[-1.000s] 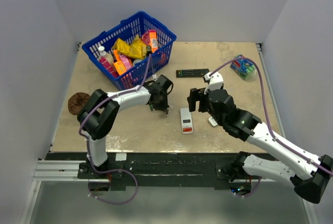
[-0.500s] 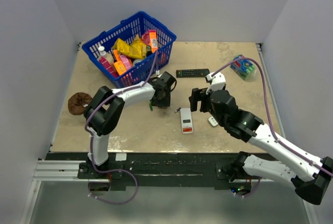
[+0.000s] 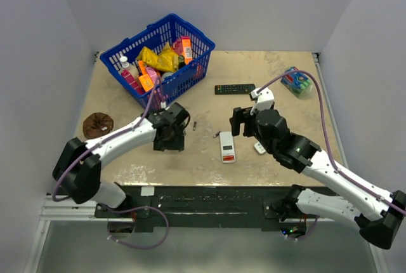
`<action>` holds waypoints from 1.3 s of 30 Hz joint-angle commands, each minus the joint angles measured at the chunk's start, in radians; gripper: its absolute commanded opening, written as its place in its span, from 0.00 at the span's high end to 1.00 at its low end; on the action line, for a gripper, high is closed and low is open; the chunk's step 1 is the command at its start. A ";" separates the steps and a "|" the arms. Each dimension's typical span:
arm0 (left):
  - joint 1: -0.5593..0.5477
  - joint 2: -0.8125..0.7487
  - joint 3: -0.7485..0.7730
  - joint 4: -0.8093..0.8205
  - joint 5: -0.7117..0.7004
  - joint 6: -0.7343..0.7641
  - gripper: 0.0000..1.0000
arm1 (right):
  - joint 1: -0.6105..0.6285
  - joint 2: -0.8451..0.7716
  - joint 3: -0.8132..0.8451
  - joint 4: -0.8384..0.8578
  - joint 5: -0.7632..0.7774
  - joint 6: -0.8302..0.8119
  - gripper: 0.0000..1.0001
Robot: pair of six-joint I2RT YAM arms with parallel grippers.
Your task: Load the batteries into the remote control
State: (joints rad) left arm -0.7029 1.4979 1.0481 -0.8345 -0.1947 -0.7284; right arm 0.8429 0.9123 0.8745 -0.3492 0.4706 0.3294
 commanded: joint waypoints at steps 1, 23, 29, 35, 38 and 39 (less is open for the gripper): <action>0.000 -0.137 -0.146 -0.144 -0.009 -0.106 0.33 | -0.005 0.014 -0.006 0.056 -0.029 -0.009 0.16; -0.001 -0.209 -0.396 -0.169 0.182 -0.174 0.13 | -0.005 0.005 -0.025 0.072 -0.049 0.007 0.16; 0.028 -0.191 -0.390 -0.164 0.121 -0.169 0.14 | -0.007 -0.006 -0.035 0.082 -0.047 -0.001 0.16; 0.039 -0.123 -0.366 -0.169 0.110 -0.125 0.12 | -0.007 -0.016 -0.035 0.090 -0.046 -0.003 0.16; 0.046 -0.113 -0.359 -0.161 0.126 -0.097 0.12 | -0.007 -0.026 -0.037 0.087 -0.041 -0.004 0.16; 0.052 -0.111 -0.361 -0.160 0.129 -0.091 0.12 | -0.008 -0.032 -0.038 0.088 -0.041 -0.006 0.16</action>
State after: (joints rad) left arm -0.6689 1.3739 0.6640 -1.0130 -0.0719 -0.8669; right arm 0.8417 0.9154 0.8429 -0.3061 0.4232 0.3313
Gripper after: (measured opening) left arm 0.879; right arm 0.840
